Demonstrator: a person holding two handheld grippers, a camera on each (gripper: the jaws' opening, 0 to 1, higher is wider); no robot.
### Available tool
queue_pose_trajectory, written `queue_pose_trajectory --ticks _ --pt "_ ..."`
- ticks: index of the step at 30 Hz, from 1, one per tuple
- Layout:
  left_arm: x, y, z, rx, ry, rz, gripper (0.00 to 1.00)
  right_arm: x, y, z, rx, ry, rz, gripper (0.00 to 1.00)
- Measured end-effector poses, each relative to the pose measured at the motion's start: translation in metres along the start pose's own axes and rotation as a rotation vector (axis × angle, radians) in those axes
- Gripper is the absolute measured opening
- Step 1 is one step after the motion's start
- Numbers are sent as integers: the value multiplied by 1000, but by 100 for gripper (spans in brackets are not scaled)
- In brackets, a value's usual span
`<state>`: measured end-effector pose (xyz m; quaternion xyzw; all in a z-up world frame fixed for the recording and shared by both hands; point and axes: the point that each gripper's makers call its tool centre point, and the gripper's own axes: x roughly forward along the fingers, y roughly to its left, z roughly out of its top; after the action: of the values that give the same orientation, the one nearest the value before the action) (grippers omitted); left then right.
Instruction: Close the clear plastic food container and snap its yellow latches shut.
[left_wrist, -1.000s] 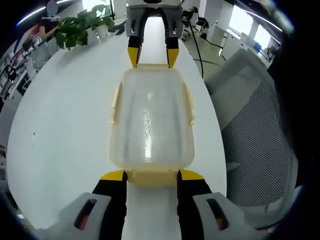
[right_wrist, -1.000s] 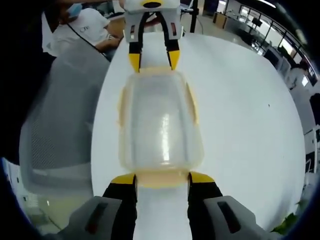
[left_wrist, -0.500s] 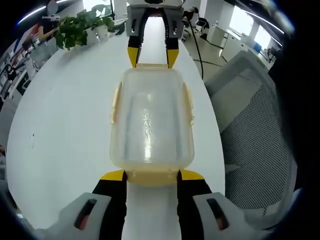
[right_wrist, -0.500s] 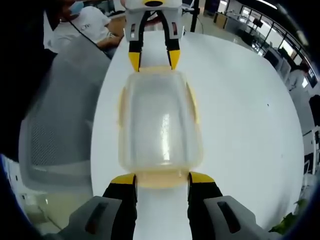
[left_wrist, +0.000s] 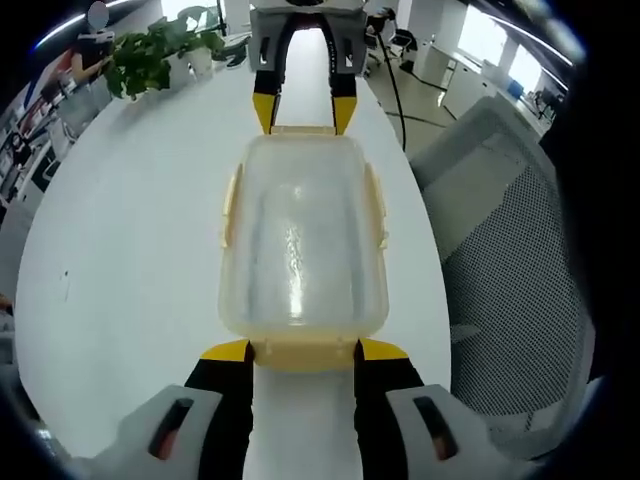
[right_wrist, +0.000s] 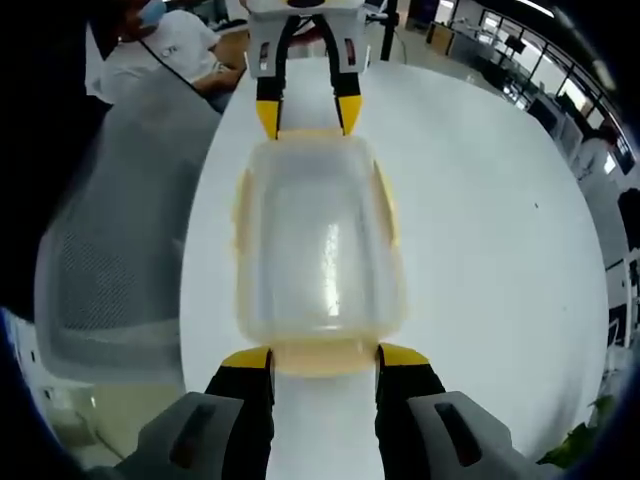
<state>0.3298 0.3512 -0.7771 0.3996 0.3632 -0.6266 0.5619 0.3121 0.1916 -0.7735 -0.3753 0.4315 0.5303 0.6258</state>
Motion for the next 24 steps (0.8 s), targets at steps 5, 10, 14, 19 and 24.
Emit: queue_pose_trajectory --ticks 5,10,14,19,24 --pt "0 -2 2 -12 -14 -5 38 4 1 -4 -7 13 2 38" --pt "2 -3 3 -10 -10 -3 38 6 1 -6 -9 16 6 38" --pt "3 -3 3 -14 -7 -2 38 6 2 -6 -9 11 9 38" --pt "4 -3 2 -9 2 2 38 6 1 -6 -9 6 6 38" --pt "6 -3 2 -11 4 -1 38 7 2 -7 -8 -4 7 38"
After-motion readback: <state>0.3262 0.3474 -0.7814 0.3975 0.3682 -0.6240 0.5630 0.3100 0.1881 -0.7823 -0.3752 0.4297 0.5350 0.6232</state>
